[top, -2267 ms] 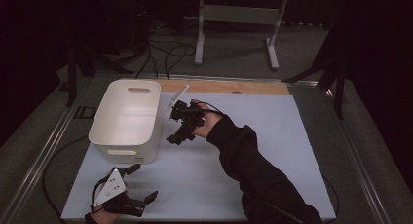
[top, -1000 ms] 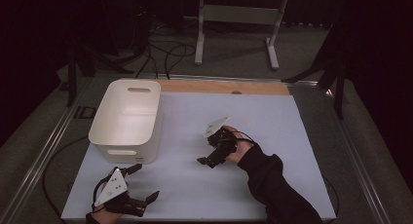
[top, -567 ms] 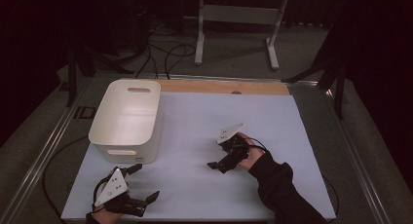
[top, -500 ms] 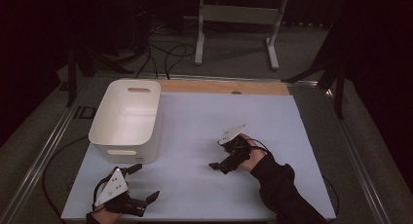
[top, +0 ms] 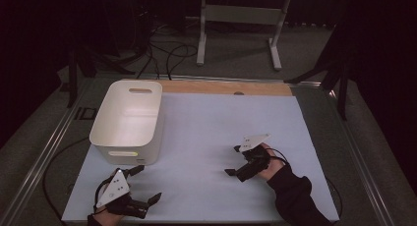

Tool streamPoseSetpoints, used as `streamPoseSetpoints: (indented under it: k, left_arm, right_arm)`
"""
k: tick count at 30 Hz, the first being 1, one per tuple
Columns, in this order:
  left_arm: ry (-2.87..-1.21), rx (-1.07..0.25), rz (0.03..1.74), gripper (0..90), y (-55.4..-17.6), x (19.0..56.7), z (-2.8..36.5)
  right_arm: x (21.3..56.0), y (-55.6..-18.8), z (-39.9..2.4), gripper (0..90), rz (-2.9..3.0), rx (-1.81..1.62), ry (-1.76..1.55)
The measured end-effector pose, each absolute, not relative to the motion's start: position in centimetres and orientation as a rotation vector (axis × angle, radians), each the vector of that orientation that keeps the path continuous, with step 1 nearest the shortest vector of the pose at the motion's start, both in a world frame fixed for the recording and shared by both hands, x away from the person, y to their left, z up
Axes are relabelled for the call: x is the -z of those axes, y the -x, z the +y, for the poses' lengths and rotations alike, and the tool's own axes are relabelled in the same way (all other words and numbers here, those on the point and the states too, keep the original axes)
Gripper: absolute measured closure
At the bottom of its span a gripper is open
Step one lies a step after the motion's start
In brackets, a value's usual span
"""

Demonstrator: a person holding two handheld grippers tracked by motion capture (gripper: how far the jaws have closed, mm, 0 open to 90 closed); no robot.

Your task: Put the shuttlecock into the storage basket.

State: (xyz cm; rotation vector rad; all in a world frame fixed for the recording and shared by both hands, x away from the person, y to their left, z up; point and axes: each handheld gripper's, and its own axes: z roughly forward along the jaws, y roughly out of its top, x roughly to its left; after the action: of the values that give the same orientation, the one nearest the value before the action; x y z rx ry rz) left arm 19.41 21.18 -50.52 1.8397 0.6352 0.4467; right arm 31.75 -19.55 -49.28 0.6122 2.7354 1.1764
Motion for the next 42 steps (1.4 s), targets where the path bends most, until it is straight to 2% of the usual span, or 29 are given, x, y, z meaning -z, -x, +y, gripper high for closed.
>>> streamPoseSetpoints:
  k: [25, 42]
  left_arm:
    - [-1.842, -0.449, 0.634, 0.0, -19.5, 50.5, 21.1]
    - [-1.842, -0.446, 0.632, 0.0, -19.4, 50.5, 21.1]
  right_arm:
    - [49.7, -28.3, -27.0, 7.6, 2.583, -1.305, -0.787]
    - [50.6, -26.2, -30.2, 8.3, 2.415, -1.358, -0.882]
